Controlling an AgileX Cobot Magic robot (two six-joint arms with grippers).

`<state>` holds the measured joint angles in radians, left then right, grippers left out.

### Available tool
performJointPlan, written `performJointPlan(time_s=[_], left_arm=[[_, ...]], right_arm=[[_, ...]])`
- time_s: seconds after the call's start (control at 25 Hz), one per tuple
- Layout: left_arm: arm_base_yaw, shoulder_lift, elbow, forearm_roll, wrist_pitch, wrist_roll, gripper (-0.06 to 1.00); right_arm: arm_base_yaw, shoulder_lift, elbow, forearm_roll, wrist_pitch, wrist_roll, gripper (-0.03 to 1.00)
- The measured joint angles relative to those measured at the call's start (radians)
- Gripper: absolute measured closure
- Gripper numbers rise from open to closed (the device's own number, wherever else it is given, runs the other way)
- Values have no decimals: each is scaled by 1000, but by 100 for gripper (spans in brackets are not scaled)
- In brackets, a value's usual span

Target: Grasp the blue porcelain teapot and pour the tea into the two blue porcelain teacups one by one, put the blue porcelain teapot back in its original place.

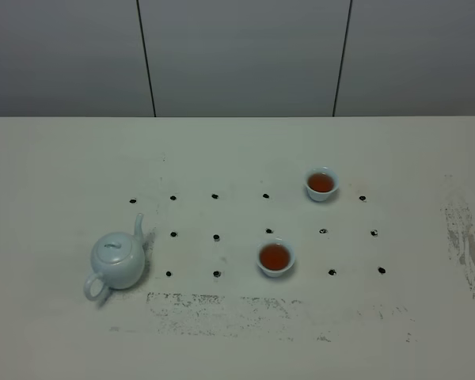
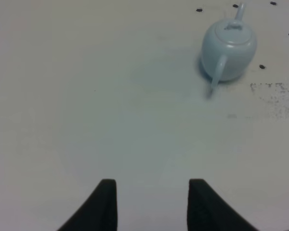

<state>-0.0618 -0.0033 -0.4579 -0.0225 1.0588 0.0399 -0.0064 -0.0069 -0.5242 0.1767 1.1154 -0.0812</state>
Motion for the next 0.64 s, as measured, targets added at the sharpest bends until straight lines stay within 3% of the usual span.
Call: performJointPlan(time_s=[0.64], left_arm=[[0,0,0,2,0,0,61]], right_arm=[[0,0,0,0,0,0,64]])
